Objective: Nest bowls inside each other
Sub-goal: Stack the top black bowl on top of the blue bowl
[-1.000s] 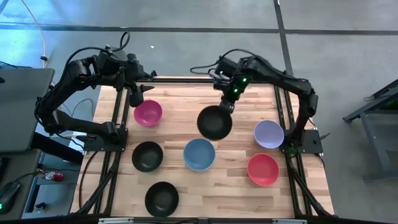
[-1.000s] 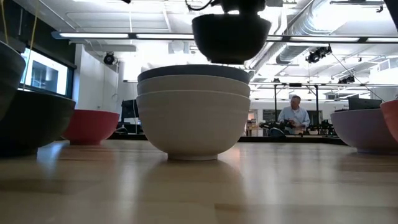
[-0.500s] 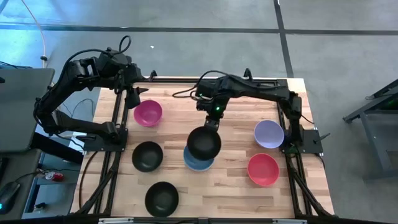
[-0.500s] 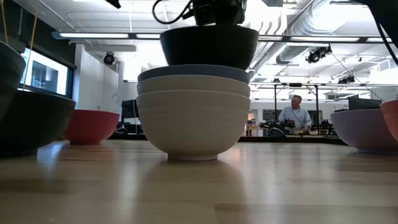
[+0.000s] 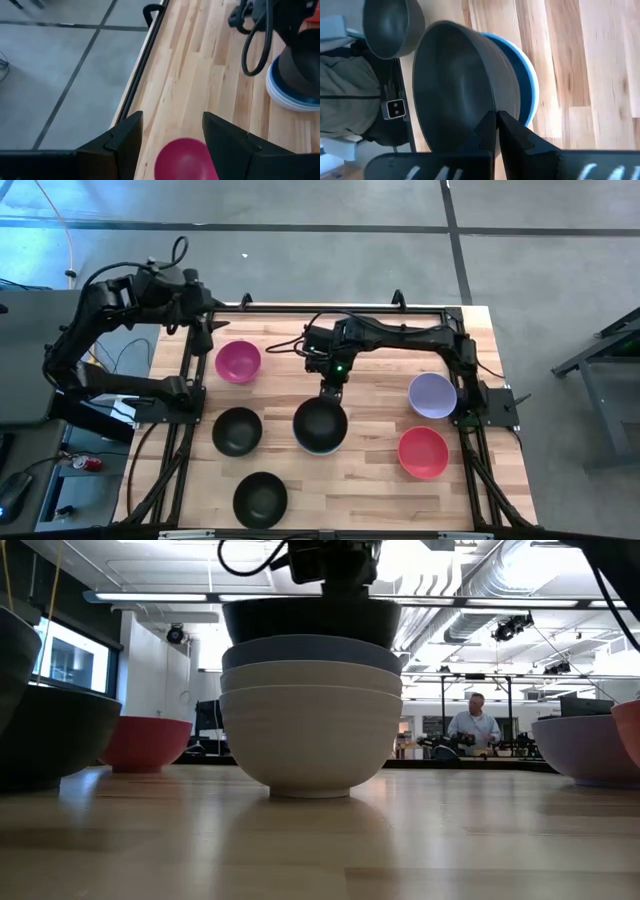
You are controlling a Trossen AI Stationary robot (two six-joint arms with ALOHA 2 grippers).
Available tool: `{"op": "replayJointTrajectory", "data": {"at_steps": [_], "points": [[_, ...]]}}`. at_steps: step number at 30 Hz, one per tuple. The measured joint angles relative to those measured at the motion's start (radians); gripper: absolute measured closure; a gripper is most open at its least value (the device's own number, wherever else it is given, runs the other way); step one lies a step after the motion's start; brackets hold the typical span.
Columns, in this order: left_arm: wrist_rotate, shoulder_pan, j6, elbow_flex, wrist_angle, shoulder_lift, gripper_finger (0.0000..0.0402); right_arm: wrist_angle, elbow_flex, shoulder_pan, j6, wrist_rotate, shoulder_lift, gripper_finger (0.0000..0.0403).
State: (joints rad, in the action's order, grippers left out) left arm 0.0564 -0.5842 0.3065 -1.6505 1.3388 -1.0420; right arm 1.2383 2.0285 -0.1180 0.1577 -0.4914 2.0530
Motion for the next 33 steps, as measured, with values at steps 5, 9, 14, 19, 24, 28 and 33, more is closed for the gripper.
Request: {"op": "replayJointTrajectory", "data": {"at_steps": [5, 9, 14, 19, 24, 28, 33], "points": [[-0.001, 0.000, -0.005, 0.000, 0.000, 0.022, 0.0206, -0.009, 0.000, 0.008, -0.004, -0.012, 0.035, 0.0403], [-0.002, 0.000, -0.005, 0.000, 0.000, 0.038, 0.0206, -0.007, 0.000, 0.007, -0.012, -0.032, 0.068, 0.0403], [-0.002, 0.000, -0.004, 0.000, 0.000, 0.051, 0.0206, 0.008, 0.000, 0.008, -0.019, -0.041, 0.097, 0.0403], [-0.003, 0.000, 0.000, 0.000, 0.000, 0.057, 0.0206, 0.011, -0.001, 0.008, -0.027, -0.039, 0.110, 0.0403], [-0.004, 0.000, 0.003, 0.000, 0.000, 0.059, 0.0206, 0.005, -0.001, 0.008, -0.028, -0.037, 0.109, 0.0403], [-0.007, 0.000, 0.002, 0.000, 0.000, 0.058, 0.0206, 0.005, -0.001, 0.008, -0.035, -0.030, 0.109, 0.0403], [-0.007, 0.000, 0.000, 0.000, 0.001, 0.060, 0.0206, 0.005, -0.001, 0.008, -0.044, -0.004, 0.109, 0.0403]]}}
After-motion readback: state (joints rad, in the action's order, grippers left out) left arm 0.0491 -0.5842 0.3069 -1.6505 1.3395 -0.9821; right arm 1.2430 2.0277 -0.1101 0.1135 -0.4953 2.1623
